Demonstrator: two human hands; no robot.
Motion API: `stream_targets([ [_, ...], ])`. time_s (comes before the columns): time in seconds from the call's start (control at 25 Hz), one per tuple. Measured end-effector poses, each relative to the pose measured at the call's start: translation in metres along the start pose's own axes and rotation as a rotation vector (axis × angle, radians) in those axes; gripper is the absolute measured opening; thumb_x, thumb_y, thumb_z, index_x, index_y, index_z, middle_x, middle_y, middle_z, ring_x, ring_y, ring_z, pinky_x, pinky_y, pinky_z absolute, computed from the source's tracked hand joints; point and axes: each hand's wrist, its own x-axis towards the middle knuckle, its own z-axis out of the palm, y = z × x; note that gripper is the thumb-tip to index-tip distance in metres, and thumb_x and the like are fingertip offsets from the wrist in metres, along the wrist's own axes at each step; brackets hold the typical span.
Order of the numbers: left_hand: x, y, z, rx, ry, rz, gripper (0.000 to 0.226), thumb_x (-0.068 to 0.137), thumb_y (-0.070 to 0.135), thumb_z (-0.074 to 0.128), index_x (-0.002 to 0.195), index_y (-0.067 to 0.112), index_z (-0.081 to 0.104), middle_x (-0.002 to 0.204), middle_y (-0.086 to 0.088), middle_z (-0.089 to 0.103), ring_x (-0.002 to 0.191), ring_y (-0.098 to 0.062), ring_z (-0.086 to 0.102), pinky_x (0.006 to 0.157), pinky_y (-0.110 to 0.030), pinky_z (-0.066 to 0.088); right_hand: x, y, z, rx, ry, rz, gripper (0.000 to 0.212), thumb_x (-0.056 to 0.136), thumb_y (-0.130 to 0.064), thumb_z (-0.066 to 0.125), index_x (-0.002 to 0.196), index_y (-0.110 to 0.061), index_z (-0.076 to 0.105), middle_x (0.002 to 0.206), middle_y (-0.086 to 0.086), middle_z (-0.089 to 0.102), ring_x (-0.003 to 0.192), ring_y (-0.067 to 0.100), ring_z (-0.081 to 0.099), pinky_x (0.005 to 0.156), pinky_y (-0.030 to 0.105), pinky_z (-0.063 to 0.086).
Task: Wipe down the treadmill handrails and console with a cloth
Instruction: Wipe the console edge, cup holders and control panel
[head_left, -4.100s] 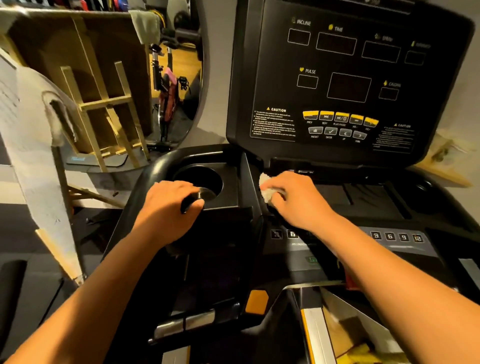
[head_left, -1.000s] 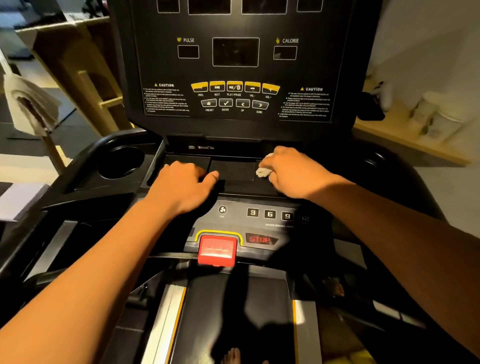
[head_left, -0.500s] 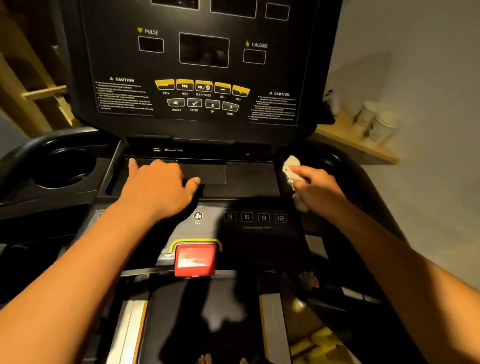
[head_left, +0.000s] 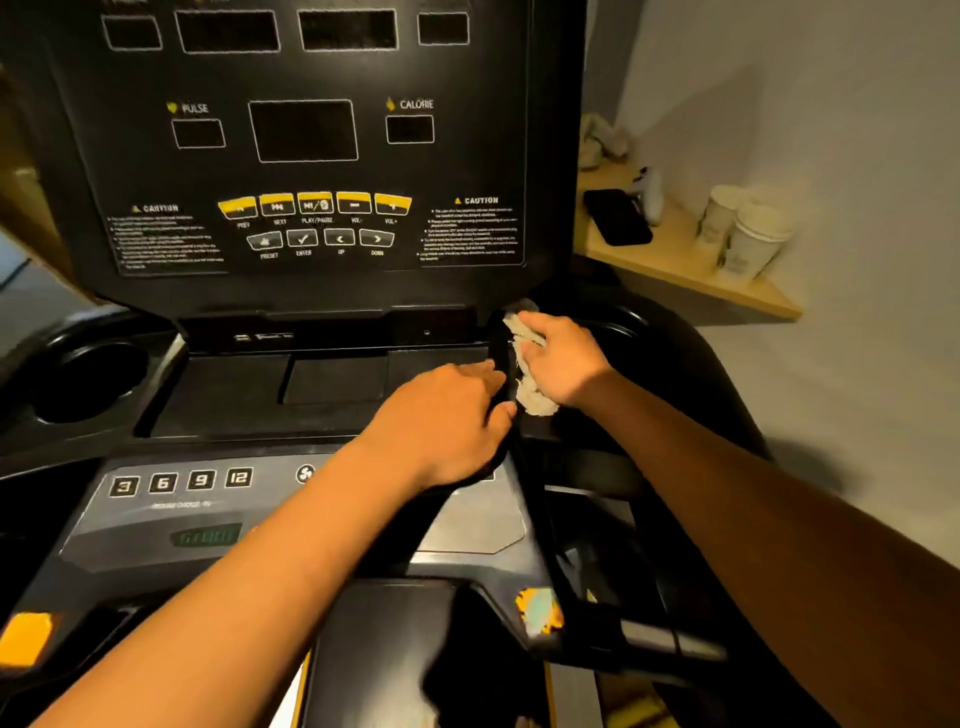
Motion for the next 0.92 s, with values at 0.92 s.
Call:
stream_targets([
  [0.92,0.011,0.027,-0.009,-0.001,-0.044,-0.204,0.056,0.090,0.037,0.047,0.145,0.030,0.040,0.153,0.017,0.030,0.136,-0.020,0.042,0.112,-0.034,0.032,-0.037,0.064,-0.075,-0.234,-0.468,-0.278,0.027,0.092,-0.020,0.051,0.108,-0.029,0.070,0.104,-0.002,0.067,0.101,0.018,0.061,0.083,0.027,0.047],
])
